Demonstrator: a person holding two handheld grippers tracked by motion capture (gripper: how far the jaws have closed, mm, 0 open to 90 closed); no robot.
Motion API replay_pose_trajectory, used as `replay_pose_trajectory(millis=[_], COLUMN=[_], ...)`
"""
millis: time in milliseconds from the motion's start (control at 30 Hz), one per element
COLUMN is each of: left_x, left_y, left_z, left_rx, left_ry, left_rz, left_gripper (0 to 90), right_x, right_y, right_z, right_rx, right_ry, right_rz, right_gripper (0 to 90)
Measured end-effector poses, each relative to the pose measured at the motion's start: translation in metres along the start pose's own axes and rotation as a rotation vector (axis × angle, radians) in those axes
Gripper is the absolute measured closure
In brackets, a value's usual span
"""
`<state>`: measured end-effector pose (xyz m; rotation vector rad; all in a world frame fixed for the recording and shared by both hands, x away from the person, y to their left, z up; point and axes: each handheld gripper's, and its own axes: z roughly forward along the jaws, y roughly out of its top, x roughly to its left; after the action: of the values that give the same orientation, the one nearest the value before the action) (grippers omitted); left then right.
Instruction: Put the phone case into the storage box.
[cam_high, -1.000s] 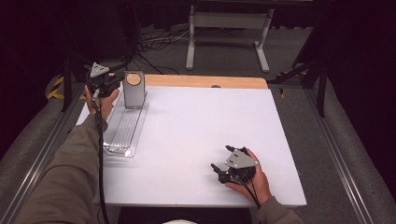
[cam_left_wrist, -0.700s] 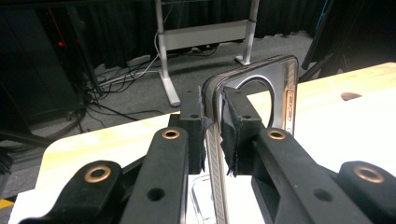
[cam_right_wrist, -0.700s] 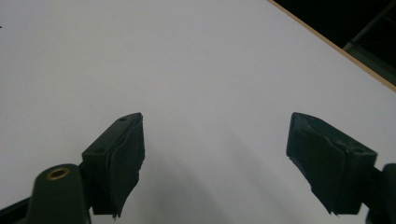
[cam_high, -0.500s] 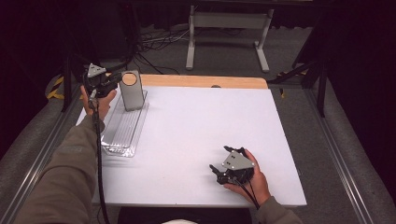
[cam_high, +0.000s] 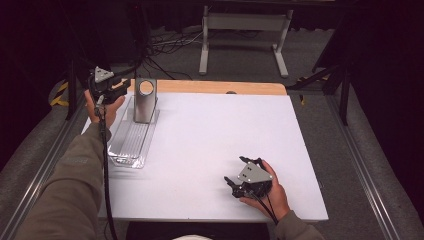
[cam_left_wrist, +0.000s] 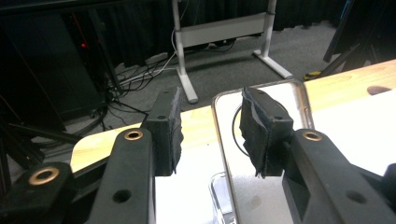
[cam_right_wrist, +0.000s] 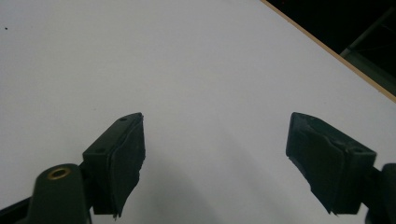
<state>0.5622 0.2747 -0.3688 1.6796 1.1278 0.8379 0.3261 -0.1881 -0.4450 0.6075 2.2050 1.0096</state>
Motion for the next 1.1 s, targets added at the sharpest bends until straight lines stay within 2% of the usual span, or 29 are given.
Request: replay_pose_trajectory(millis=[233,400,600,667,867,1033,1067,1100], left_x=[0.0,-0.003,-0.007,-0.009,-0.012,-0.012,-0.012,-0.012], left_y=[-0.001,-0.003,-0.002,-0.002,-0.003,-0.004,-0.004,-0.004], left_z=[-0.004,-0.008,-0.014,-0.016,-0.02,-0.023,-0.025,-0.025], left_rx=[0.011,0.005,-0.011,-0.016,-0.024,-0.03,-0.032,-0.032], left_ry=[-0.006,-0.009,-0.004,0.002,-0.015,-0.034,-0.055,-0.055], left_rz=[0.002,0.024,0.051,0.059,0.068,0.055,0.046,0.046], left_gripper=[53.2,49.9,41.7,36.4,21.3,12.6,11.4,9.9], right_x=[0.0,-0.001,-0.005,-0.006,-0.006,-0.008,-0.008,-0.008], right_y=[0.001,0.001,0.001,0.001,0.002,0.002,0.002,0.002], right_z=[-0.001,-0.001,-0.003,-0.003,-0.004,-0.004,-0.004,-0.004], right_rx=[-0.002,-0.01,-0.027,-0.033,-0.041,-0.042,-0.043,-0.043], right_ry=[-0.002,-0.005,-0.008,-0.009,-0.014,-0.013,-0.013,-0.013], right_rz=[-0.003,0.0,0.016,0.024,0.026,0.033,0.034,0.034], right_gripper=[20.7,20.7,20.6,20.6,20.5,20.0,19.9,19.9])
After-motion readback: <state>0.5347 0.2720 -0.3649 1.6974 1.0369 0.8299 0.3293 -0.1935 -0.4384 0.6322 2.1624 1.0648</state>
